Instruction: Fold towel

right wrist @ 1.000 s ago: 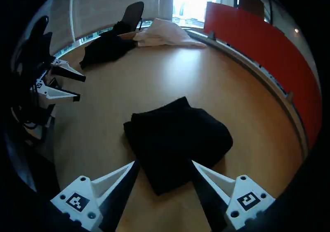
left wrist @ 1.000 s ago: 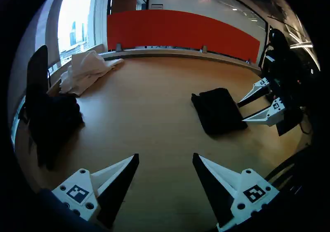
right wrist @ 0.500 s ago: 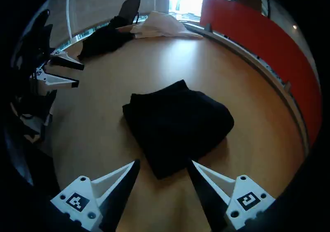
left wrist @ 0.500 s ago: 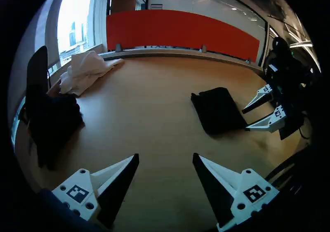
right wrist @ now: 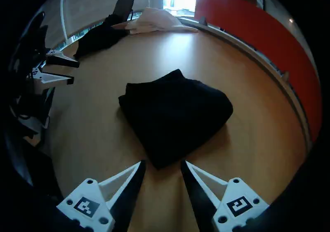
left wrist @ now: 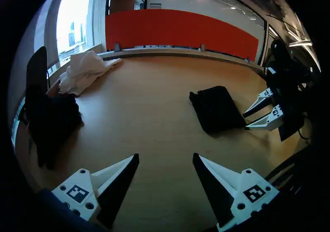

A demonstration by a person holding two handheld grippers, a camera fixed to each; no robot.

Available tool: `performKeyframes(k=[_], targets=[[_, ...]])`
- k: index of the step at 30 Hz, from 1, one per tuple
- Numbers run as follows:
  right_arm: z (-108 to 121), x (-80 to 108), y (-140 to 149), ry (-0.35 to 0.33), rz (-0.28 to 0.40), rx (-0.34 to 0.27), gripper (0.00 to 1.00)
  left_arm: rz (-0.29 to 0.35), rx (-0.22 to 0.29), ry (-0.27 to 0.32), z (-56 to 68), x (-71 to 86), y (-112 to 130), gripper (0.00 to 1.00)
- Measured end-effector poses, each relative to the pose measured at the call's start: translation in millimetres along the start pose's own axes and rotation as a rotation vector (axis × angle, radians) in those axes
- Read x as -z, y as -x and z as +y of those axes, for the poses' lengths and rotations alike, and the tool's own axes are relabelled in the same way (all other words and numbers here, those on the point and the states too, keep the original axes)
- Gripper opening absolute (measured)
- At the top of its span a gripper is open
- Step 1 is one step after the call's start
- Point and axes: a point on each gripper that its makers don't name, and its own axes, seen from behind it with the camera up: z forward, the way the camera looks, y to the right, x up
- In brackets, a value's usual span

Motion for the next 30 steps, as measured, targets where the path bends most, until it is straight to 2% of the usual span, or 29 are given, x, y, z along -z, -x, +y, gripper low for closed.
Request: performKeyframes(k=[9, 20, 30], targets=[[-1.3, -1.6, 2.1, -0.003, 0.002, -0.015, 0.48, -0.001, -0.003, 0.000, -1.1, 0.7, -0.3, 0.97], [-1.1, -3.7, 3.3, -0.003, 0.006, -0.042, 0.26, -0.003, -0.006, 0.004, -0.9, 0.7, 0.8, 0.97], [-2.9, -2.9, 2.4, -0.003, 0.011, -0.034, 0.08, -0.005, -0.007, 0.003, -2.1, 0.7, 1.7, 0.97]])
